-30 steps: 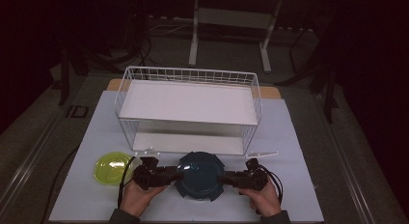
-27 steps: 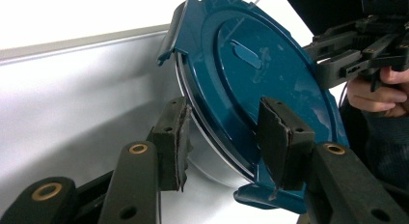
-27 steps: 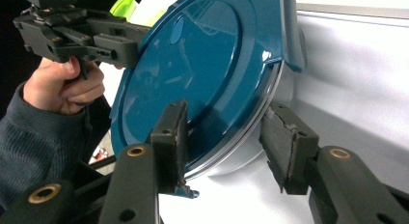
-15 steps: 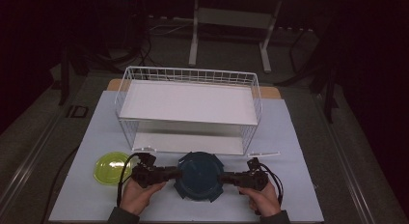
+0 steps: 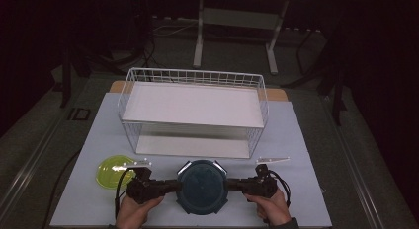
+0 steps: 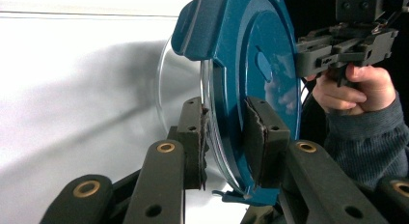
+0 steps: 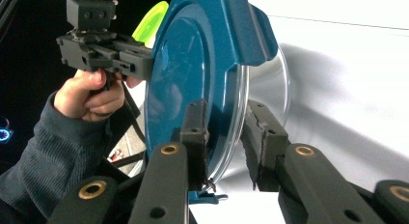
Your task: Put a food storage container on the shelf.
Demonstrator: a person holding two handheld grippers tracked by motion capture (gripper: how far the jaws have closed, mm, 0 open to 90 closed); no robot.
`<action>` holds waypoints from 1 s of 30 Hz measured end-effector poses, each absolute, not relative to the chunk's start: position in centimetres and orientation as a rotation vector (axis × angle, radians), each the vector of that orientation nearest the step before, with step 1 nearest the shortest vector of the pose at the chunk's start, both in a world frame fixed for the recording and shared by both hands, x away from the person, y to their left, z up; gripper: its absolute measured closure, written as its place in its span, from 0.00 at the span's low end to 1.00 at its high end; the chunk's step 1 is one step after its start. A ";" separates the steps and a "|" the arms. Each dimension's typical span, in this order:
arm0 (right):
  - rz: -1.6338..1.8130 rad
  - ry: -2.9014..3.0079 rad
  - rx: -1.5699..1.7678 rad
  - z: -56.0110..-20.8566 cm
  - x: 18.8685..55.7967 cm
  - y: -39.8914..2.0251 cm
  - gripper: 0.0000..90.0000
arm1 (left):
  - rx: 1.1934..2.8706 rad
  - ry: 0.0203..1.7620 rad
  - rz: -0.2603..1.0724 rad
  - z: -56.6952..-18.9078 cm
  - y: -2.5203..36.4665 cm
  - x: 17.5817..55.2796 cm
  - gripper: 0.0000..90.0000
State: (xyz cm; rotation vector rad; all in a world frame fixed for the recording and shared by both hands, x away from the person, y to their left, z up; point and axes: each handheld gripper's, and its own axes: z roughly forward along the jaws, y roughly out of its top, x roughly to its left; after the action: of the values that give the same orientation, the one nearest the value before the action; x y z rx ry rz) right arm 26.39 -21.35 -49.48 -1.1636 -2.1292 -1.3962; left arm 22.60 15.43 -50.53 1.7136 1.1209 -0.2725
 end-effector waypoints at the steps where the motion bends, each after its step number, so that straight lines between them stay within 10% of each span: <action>1: -1.400 -2.142 -1.169 -49.3 26.2 -21.3 0.80 | 1.718 1.116 -0.267 -50.4 15.4 22.5 0.80; 30: -1.597 -2.232 -1.090 -45.8 25.8 -21.4 0.83 | 1.742 1.034 -0.004 -44.9 14.6 21.6 0.84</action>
State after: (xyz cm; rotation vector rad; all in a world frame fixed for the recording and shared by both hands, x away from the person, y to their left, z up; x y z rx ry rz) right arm 25.79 -21.42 -45.83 -1.0896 -2.2322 -1.5969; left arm 21.63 14.62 -44.89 1.7422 1.0342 -0.0044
